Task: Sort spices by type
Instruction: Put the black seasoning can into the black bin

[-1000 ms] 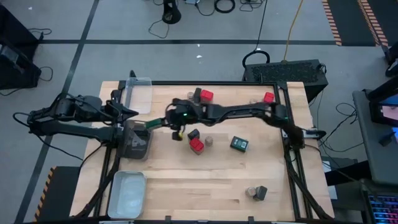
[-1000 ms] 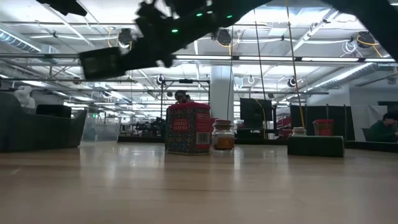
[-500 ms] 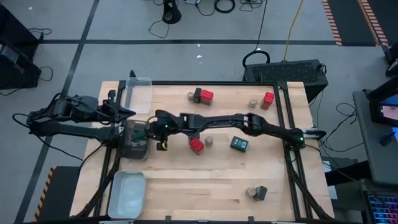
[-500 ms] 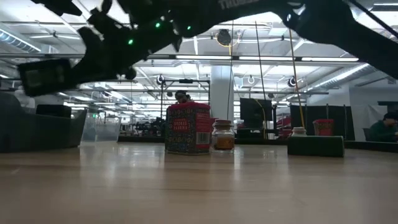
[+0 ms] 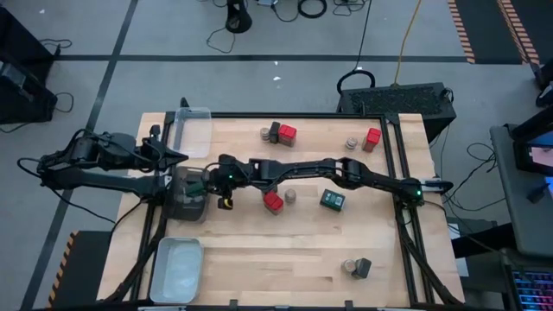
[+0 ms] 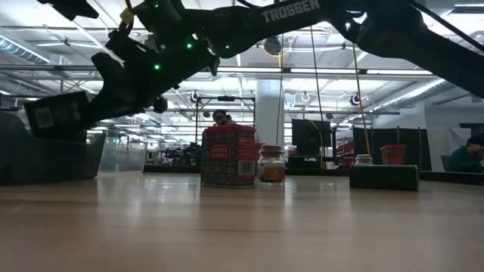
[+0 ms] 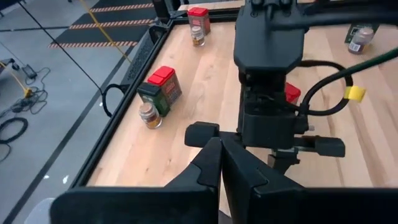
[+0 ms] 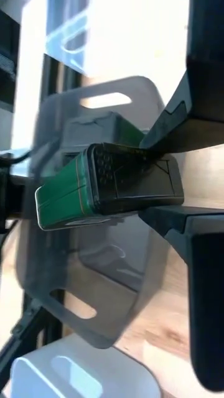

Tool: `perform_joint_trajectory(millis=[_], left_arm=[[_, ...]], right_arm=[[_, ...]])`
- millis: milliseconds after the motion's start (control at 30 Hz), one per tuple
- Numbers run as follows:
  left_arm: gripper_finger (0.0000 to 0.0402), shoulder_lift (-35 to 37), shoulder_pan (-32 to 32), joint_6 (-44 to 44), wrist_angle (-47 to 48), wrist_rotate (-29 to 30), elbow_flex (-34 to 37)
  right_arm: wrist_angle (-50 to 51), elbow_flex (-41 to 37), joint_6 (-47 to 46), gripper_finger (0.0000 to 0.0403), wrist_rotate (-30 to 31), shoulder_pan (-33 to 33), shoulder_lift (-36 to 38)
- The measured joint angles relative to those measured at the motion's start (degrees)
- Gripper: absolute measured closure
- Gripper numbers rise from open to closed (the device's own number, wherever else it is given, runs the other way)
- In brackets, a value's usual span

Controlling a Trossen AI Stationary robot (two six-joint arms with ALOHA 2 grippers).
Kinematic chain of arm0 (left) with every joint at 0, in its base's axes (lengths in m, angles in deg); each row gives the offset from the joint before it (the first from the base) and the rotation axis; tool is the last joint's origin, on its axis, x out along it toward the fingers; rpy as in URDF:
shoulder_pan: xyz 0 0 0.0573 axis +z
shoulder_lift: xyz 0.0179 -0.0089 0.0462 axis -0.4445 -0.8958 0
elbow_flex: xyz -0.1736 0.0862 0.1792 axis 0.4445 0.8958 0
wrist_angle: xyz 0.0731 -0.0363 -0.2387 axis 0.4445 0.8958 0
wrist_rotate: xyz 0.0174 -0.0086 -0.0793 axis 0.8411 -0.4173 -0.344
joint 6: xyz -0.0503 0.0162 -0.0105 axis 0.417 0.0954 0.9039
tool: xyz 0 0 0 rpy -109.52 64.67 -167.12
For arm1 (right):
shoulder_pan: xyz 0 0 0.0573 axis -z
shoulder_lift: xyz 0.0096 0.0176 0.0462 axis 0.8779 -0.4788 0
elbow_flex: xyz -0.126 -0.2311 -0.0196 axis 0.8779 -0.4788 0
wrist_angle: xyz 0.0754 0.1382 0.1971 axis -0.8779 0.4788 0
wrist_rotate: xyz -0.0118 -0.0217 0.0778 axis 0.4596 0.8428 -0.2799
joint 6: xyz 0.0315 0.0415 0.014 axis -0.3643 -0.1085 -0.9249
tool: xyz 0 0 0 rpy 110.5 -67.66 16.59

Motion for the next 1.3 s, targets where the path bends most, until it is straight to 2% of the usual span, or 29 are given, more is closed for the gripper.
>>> perform_joint_trajectory(millis=[700, 1033, 1300], left_arm=[[0.0382, 0.0, 0.0, 0.2, 0.0, -0.1, 0.0], [0.0382, 0.0, 0.0, 0.2, 0.0, -0.1, 0.0], [0.0382, 0.0, 0.0, 0.3, 0.0, -0.1, 0.0]], right_arm=[[1.8, 0.0, -5.3, 0.0317, -0.1, 0.1, 0.0], [3.1, 0.0, -5.1, 0.0273, -0.1, 0.2, 0.0], [3.1, 0.0, -3.8, 0.0273, -0.2, 0.2, 0.0]])
